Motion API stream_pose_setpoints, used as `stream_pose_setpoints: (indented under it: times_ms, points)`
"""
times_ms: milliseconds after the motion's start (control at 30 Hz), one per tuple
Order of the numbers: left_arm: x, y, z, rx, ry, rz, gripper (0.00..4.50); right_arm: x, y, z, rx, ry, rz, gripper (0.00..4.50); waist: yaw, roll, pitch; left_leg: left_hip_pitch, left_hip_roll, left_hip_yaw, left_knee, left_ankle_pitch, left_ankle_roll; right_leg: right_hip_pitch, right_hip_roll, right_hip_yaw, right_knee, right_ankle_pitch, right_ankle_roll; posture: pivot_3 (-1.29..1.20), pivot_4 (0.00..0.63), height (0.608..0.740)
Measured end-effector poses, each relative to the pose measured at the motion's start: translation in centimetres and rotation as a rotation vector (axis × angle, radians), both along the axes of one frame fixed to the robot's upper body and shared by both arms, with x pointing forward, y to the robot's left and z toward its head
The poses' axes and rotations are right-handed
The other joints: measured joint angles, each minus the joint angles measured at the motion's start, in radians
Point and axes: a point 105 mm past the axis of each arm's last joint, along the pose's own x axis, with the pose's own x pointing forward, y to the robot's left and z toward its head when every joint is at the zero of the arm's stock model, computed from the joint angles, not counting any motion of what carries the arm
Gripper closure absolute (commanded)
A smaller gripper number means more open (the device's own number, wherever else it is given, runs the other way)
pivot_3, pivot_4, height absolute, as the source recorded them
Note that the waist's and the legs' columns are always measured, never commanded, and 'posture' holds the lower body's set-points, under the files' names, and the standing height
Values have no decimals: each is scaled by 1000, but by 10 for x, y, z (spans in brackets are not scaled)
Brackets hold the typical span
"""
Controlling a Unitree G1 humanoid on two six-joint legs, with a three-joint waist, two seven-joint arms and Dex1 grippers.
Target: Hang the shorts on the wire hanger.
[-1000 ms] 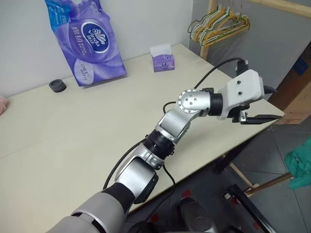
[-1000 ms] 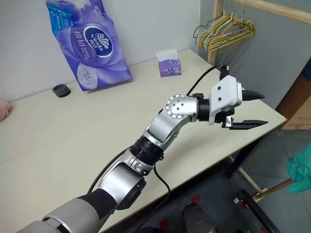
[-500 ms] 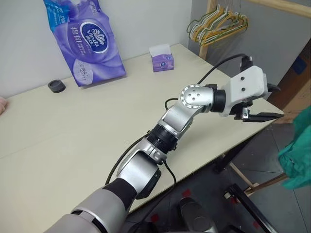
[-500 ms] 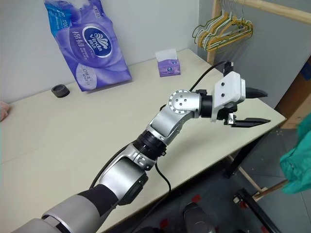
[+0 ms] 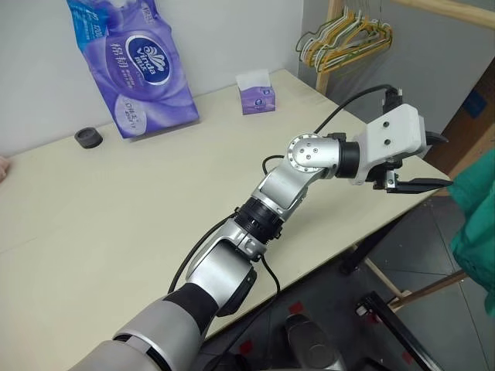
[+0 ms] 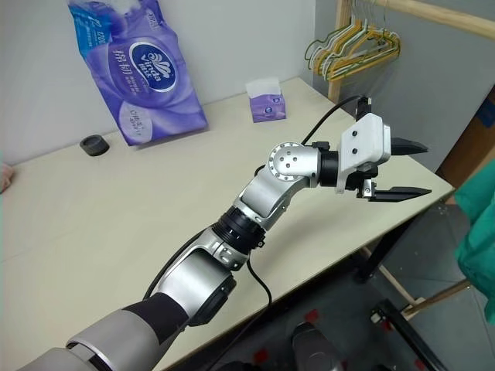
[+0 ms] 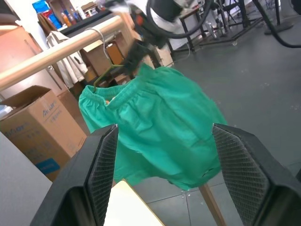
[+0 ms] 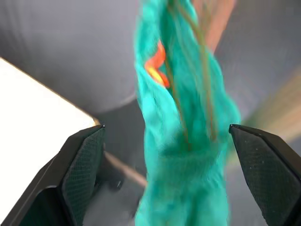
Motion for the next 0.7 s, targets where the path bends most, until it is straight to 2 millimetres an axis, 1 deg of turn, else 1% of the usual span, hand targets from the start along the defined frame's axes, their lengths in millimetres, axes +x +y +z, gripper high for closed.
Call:
stream_pose_setpoints:
  times_ms: [67,167,200,300,333,367,433,500,533,567,633,667,700]
  points:
    - [0,0,0,-1,-1,1,1140,10,12,2,-67,-8,27,15,-3,0,0,0,0,1,0,0,0,0,0,1,0,0,1,-384,131,740]
    - [2,1,1,-6,-4,19,1140,27,37,11,-162,-74,121,15,-10,0,0,0,0,0,0,0,0,0,0,0,0,0,1,-384,131,740]
    - [3,2,0,-5,-7,32,1140,33,46,13,-183,-99,159,15,-11,0,0,0,0,0,0,0,0,0,0,0,0,0,1,-338,130,740]
    - [17,17,-10,4,-1,133,1140,47,79,14,-269,-168,291,15,-16,0,0,0,2,0,1,0,0,0,0,1,1,0,2,-303,132,740]
    - [27,29,-17,13,17,208,1140,52,96,10,-309,-195,354,15,-15,0,0,0,2,-1,1,0,0,0,0,0,1,0,2,-303,132,740]
    - [37,40,-24,20,37,272,1140,56,107,4,-327,-208,401,15,-14,0,0,0,3,-1,2,0,0,0,0,0,2,1,2,-279,131,740]
    - [63,77,-42,25,106,468,1140,65,143,-17,-365,-244,536,15,-11,-1,1,0,3,-2,2,0,-1,0,-1,0,3,1,2,-258,130,740]
    - [82,109,-57,30,173,635,1140,71,172,-38,-351,-281,648,15,-2,-1,0,0,3,-3,3,0,-1,-1,-1,-1,4,1,2,-218,128,740]
    - [90,127,-64,27,205,727,1140,74,187,-51,-347,-289,701,15,15,-1,0,-1,3,-3,3,0,-1,-2,-2,-1,4,1,3,-190,122,740]
    - [93,138,-68,19,227,781,1140,75,196,-58,-351,-293,735,15,30,-1,1,-1,3,-5,4,0,-1,-3,-2,-2,4,2,2,-175,120,740]
    - [100,179,-73,-71,309,972,1140,80,230,-75,-332,-366,817,15,64,-6,-2,-1,3,-7,4,2,-5,-6,-3,-3,5,7,-4,-145,117,740]
    - [102,194,-76,-101,339,1050,1140,82,244,-83,-304,-388,846,15,78,-7,-3,-2,3,-8,4,2,-7,-6,-3,-4,5,8,-5,-128,116,740]
    - [103,215,-79,-137,357,1161,1140,84,261,-94,-266,-413,884,15,99,-8,-3,-4,3,-9,4,3,-8,-9,-3,-5,6,8,-6,-98,108,740]
